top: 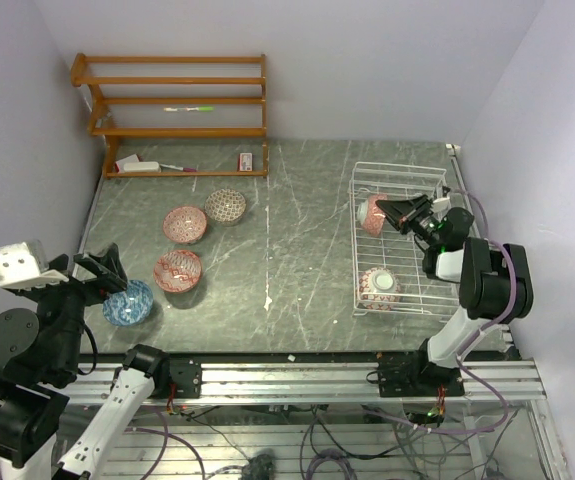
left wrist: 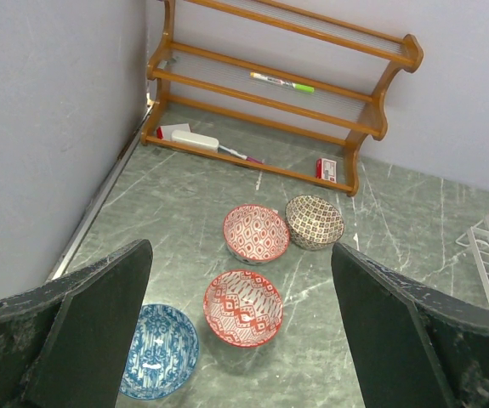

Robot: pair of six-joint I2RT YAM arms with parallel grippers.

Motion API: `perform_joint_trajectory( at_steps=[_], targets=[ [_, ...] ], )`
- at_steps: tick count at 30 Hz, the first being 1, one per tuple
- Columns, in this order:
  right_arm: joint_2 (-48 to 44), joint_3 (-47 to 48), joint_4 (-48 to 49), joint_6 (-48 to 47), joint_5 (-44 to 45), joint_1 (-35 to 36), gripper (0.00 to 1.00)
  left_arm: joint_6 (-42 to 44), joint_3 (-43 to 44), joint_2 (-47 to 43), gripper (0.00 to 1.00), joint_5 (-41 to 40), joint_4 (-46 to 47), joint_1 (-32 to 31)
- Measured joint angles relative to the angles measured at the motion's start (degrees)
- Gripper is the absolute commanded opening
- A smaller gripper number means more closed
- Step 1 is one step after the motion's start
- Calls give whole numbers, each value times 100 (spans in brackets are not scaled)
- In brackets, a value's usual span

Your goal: Load the bowls into the dish rack

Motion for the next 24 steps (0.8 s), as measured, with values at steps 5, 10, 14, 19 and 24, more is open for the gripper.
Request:
perform_joint_trajectory(
  at_steps=[5, 10, 14, 19, 24],
  targets=[
    [186, 101, -275, -144, 26, -133, 8, 0, -42, 9, 98, -2, 15, 0],
    [55, 249, -796, -514, 66, -173, 18, 0, -118, 15, 98, 0, 57, 0],
    [-101, 365, -1451, -896, 247, -260, 14, 0, -125, 20, 98, -2, 87, 0],
    [-76, 398, -1445, -1078, 310, -426, 0, 2, -125, 20, 97, -2, 92, 0],
    [398, 195, 28, -319, 146, -442, 0, 2, -122, 20, 97, -7, 92, 0]
  ],
)
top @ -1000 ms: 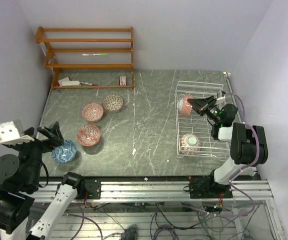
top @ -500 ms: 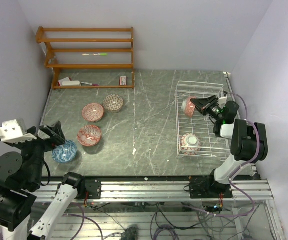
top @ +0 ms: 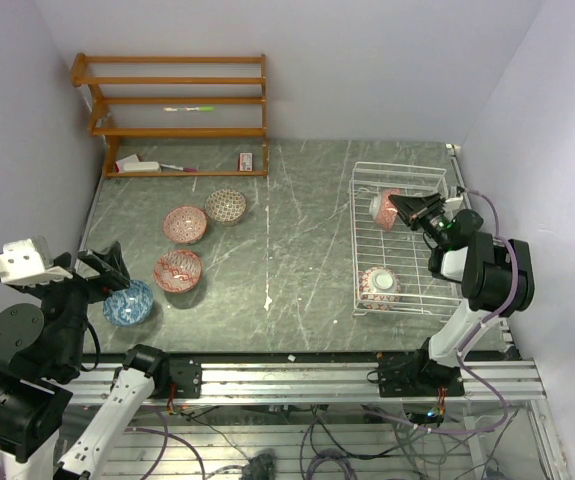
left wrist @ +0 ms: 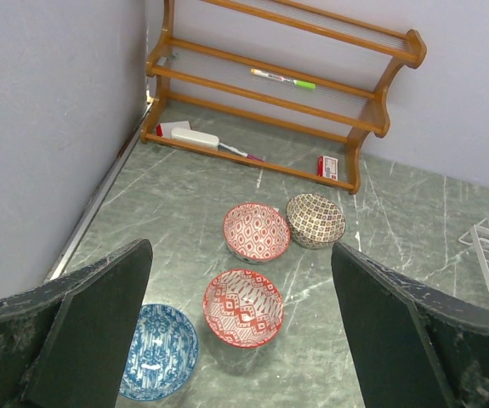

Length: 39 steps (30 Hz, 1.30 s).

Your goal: Load the bowls into the dish rack

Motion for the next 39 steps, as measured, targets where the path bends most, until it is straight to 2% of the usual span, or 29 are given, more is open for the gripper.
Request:
perform_joint_trajectory(
  at_steps=[7, 14, 19, 28, 39],
  targets=[
    [560, -175, 1436, 1309, -87, 39, 0, 0, 7, 11, 97, 0, 0, 0],
    [876, -133, 1829, 2039, 72, 114, 1, 0, 28, 116, 98, 4, 44, 0],
    [876, 33, 1438, 1989, 249, 151, 5, 0, 28, 131, 97, 7, 46, 0],
    [264, 267, -245, 1045, 841, 160, 14, 0, 28, 129, 97, -2, 46, 0],
    [234, 201, -966, 531, 1257, 160, 27, 2, 26, 129, 98, -24, 44, 0]
  ],
)
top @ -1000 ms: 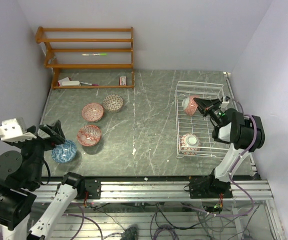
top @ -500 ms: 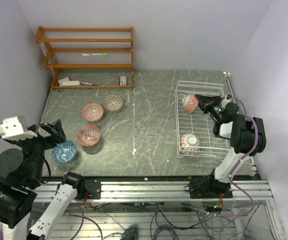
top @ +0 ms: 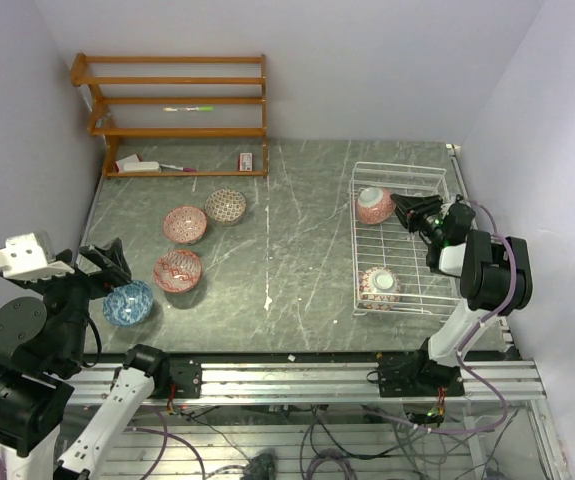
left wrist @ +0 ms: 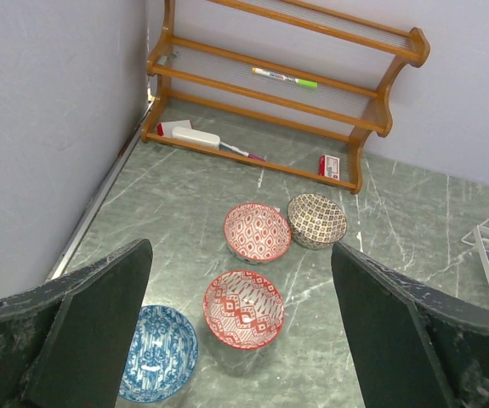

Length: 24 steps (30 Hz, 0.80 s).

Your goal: Load the bowls into the dish rack

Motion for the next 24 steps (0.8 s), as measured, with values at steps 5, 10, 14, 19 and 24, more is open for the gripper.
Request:
perform_joint_trajectory(
  at_steps=[5, 10, 14, 19, 24],
  targets=[
    [-350, 4, -890, -575, 332, 2, 33, 0, 0, -2, 98, -4, 0, 0],
    [-612, 214, -2236, -1294, 774, 0, 36, -2, -33, -33, 98, -2, 0, 0],
    [-632, 407, -2881, -1694, 933, 0, 43, -2, -33, -37, 98, -2, 2, 0],
    [-715, 522, -3237, -2004, 984, 4, 55, -2, -33, -39, 98, -2, 0, 0],
    [-1209, 592, -3794, -2428, 1322, 107, 74, -2, -74, -68, 98, -2, 2, 0]
  ],
)
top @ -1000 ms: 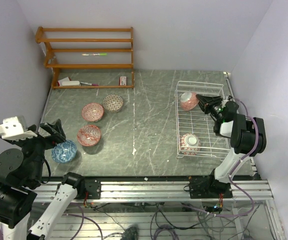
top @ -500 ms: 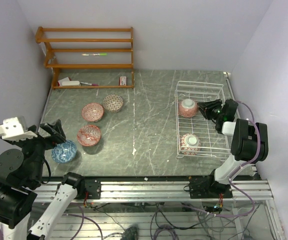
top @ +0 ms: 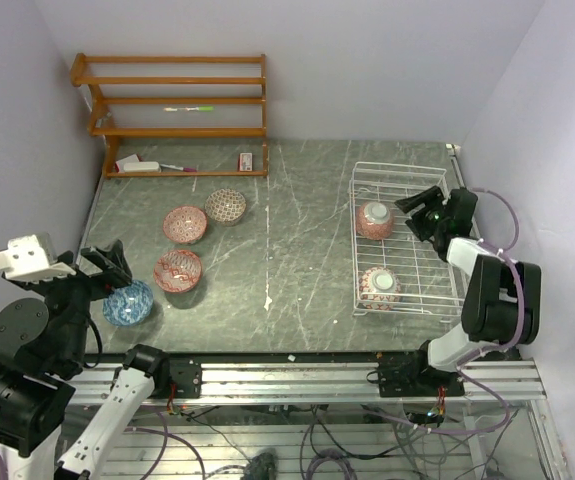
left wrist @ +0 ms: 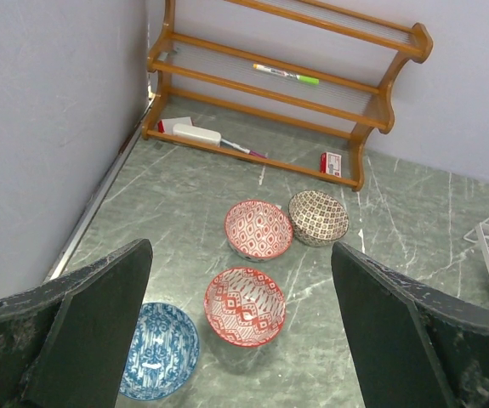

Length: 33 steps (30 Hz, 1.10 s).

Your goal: Load the bowls into the dish rack

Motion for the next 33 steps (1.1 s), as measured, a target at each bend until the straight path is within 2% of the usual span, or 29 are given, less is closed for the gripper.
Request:
perform_joint_trajectory(
  at_steps=[1, 6, 12, 15, 24, 33],
  targets=[
    [-166, 42, -192, -129, 140, 59, 78, 0, -17, -4, 98, 0, 0, 0],
    [-660, 785, -1134, -933, 859, 634, 84, 0, -90, -7, 98, 11, 9, 0],
    [-365, 2269, -2306, -2061, 2006, 1860, 87, 2, -120, -9, 98, 22, 37, 0],
    [-94, 2656, -2730, -2463, 2498, 2284, 87, 7, -120, -22, 97, 22, 37, 0],
    [83, 2623, -3519, -2975, 3659, 2459, 84, 66, -118, -114, 98, 20, 37, 0],
    [219, 2623, -3611, -3303, 3748, 2461, 83, 133, -122, -138, 98, 20, 50, 0]
  ],
)
